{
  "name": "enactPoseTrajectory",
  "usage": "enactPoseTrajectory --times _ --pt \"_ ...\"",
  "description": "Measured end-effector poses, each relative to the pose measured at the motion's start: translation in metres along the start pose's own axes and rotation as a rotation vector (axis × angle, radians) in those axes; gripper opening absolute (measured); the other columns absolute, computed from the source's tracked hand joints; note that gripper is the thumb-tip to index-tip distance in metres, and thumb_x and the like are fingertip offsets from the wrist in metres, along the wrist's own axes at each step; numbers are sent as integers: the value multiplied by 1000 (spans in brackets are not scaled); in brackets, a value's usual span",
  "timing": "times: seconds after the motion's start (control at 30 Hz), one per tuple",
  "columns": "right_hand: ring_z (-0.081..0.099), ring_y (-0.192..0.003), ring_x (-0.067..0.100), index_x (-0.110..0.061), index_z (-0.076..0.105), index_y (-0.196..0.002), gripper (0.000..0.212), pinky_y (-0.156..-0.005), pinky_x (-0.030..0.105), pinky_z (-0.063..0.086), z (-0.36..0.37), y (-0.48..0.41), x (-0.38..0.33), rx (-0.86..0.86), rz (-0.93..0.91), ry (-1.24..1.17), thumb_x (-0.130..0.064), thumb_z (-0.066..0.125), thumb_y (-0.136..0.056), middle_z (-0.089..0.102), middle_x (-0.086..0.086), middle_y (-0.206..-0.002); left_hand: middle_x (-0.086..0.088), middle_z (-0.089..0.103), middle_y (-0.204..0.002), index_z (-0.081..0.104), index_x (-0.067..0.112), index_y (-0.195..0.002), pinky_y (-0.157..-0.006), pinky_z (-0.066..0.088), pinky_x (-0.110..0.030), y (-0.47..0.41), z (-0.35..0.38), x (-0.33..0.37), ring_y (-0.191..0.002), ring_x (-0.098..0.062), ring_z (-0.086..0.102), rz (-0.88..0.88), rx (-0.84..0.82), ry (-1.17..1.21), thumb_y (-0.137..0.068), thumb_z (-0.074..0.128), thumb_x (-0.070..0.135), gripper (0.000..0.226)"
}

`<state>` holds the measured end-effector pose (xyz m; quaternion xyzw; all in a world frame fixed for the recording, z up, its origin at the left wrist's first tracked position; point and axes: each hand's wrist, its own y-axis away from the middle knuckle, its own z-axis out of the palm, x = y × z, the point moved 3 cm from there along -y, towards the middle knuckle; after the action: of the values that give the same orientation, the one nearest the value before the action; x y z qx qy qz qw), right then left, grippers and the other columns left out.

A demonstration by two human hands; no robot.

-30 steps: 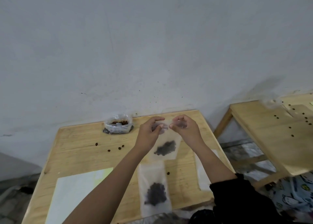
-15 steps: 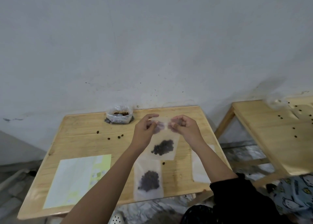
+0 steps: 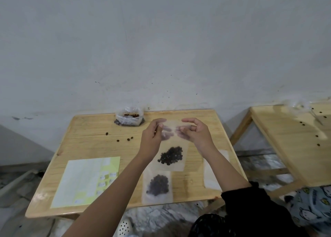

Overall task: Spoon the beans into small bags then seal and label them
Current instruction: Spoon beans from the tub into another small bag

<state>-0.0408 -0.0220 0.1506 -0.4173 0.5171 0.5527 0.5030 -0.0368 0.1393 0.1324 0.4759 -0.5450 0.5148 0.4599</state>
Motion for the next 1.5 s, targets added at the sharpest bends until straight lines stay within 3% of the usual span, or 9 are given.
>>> enactPoseTrajectory --times 0.2,0.33,0.47,0.6,0.73,0.93,1.2,1.33,1.5 --pt "71 -77 19 -12 63 -95 17 -73 27 59 11 3 5 -4 -59 31 2 62 -85 72 15 -87 -13 66 -89 59 30 -103 -71 59 -39 2 -12 -6 -85 -32 68 -25 101 -21 -98 44 9 26" --pt "71 -75 18 -5 62 -90 12 -69 22 58 12 0 8 65 -34 -6 6 61 -85 70 16 -84 -13 68 -99 41 23 -129 -72 58 -34 10 -13 -2 -83 -29 70 -77 0 104 -97 46 10 35" --pt "70 -77 20 -7 60 -101 17 -72 24 58 12 1 14 153 11 -34 1 62 -86 70 14 -91 -7 59 -114 26 38 -137 -72 58 -36 23 -12 -11 -82 -24 71 -110 -92 49 -91 58 8 63" --pt "67 -80 18 -19 49 -115 34 -69 29 57 12 6 32 188 63 187 -9 65 -86 61 0 -102 -10 57 -114 27 35 -138 -69 59 -35 33 -18 -35 -78 -27 70 -207 -42 64 -91 58 7 63" --pt "59 -93 21 -16 41 -106 34 -80 39 55 18 20 83 147 204 443 -10 66 -83 55 4 -104 -10 50 -115 28 24 -140 -66 59 -32 45 -26 -68 -78 -26 68 -387 65 65 -92 55 2 59" --pt "54 -86 17 -12 50 -94 20 -68 22 42 29 33 134 77 303 664 -10 66 -82 51 -1 -90 -11 45 -131 39 11 -135 -82 52 -37 60 -34 -107 -91 -25 58 -501 73 -245 -89 56 2 50" --pt "38 -111 20 -18 51 -107 25 -91 28 39 32 41 156 -75 236 970 -18 62 -85 44 3 -114 -13 29 -136 45 9 -130 -96 35 -24 64 -31 -123 -121 -27 41 -483 -8 -574 -83 64 9 51" --pt "36 -115 19 -19 56 -105 21 -89 26 34 14 35 142 44 209 969 -16 61 -85 44 1 -116 -13 29 -138 51 8 -122 -100 26 -25 51 -20 -107 -130 -28 26 -307 71 -675 -84 64 14 40" --pt "40 -117 21 -17 55 -107 21 -85 23 35 -52 29 125 267 242 926 -12 59 -87 44 3 -121 -3 43 -119 56 9 -110 -87 26 -10 31 37 -87 -114 -19 44 -78 -62 -539 -87 59 10 23"
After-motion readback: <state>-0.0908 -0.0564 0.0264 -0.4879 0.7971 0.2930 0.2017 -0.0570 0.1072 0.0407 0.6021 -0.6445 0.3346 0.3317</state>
